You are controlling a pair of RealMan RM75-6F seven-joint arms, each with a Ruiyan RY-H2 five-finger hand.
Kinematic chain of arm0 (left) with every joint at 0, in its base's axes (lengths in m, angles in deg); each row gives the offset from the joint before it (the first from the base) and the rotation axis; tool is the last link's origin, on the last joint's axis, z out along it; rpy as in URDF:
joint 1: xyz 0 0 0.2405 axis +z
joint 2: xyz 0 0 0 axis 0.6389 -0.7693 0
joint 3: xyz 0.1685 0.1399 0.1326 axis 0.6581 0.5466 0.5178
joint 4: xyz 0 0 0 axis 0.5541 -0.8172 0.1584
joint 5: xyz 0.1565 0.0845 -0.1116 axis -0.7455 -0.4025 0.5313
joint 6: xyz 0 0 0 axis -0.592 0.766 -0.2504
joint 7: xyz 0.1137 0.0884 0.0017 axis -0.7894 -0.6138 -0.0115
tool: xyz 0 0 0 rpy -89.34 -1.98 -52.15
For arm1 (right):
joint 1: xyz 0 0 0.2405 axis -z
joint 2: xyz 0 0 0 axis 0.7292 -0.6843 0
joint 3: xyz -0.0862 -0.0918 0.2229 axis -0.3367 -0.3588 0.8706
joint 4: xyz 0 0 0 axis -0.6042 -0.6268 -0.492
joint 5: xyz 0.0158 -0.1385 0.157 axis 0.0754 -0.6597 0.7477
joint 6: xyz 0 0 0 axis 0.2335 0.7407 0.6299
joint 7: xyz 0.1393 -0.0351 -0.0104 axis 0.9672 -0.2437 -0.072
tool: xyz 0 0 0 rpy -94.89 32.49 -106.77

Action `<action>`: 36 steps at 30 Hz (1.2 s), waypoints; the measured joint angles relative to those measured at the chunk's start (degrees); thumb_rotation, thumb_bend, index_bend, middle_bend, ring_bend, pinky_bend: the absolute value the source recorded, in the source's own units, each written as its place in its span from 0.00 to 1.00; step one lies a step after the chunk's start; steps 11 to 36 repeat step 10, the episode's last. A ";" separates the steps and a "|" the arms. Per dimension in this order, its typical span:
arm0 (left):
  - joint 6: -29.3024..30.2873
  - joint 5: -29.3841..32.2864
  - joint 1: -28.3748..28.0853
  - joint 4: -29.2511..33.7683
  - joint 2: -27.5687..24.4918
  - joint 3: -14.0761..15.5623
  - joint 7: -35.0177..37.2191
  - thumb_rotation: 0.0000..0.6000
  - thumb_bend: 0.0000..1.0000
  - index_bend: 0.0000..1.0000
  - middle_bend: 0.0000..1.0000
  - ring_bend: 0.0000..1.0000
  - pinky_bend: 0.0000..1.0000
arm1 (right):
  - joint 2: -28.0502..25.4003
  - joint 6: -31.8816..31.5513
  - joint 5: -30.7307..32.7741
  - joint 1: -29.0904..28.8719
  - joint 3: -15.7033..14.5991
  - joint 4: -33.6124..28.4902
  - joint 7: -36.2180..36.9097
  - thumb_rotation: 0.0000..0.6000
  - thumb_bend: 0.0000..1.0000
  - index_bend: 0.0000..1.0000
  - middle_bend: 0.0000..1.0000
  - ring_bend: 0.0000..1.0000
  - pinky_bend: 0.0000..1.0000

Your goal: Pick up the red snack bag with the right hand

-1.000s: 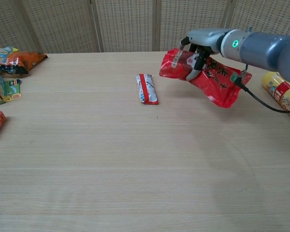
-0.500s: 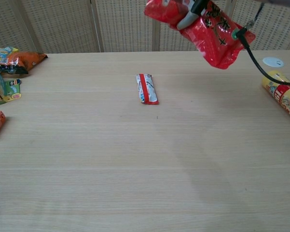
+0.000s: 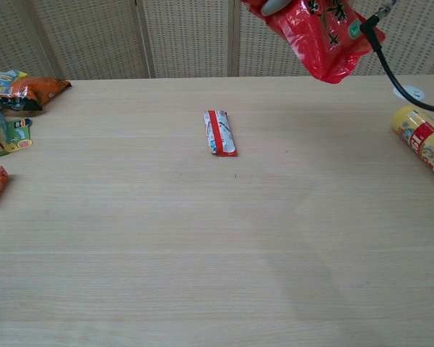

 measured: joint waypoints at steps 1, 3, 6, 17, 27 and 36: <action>0.21 -0.25 0.20 0.05 -0.05 0.12 -0.12 0.93 0.20 0.00 0.00 0.00 0.00 | -0.15 -0.18 -0.12 -0.01 -0.04 -0.35 0.11 1.00 0.36 0.67 1.00 1.00 1.00; 0.50 -0.77 0.59 0.12 -0.22 0.46 -0.34 0.93 0.20 0.00 0.00 0.00 0.00 | -0.51 -0.64 -0.33 -0.05 -0.19 -1.13 0.20 1.00 0.36 0.67 1.00 1.00 1.00; 0.99 -1.11 0.88 -0.03 -0.34 0.64 -0.18 0.93 0.20 0.00 0.00 0.00 0.00 | -1.02 -1.27 -0.29 -0.10 -0.33 -2.18 0.34 1.00 0.36 0.67 1.00 1.00 1.00; 1.38 -1.30 0.98 -0.57 -0.42 0.64 0.49 0.93 0.20 0.00 0.00 0.00 0.00 | -1.42 -2.01 -0.15 -0.29 -0.72 -3.04 0.25 1.00 0.36 0.67 1.00 1.00 1.00; 1.38 -1.30 0.98 -0.57 -0.42 0.64 0.49 0.93 0.20 0.00 0.00 0.00 0.00 | -1.42 -2.01 -0.15 -0.29 -0.72 -3.04 0.25 1.00 0.36 0.67 1.00 1.00 1.00; 1.38 -1.30 0.98 -0.57 -0.42 0.64 0.49 0.93 0.20 0.00 0.00 0.00 0.00 | -1.42 -2.01 -0.15 -0.29 -0.72 -3.04 0.25 1.00 0.36 0.67 1.00 1.00 1.00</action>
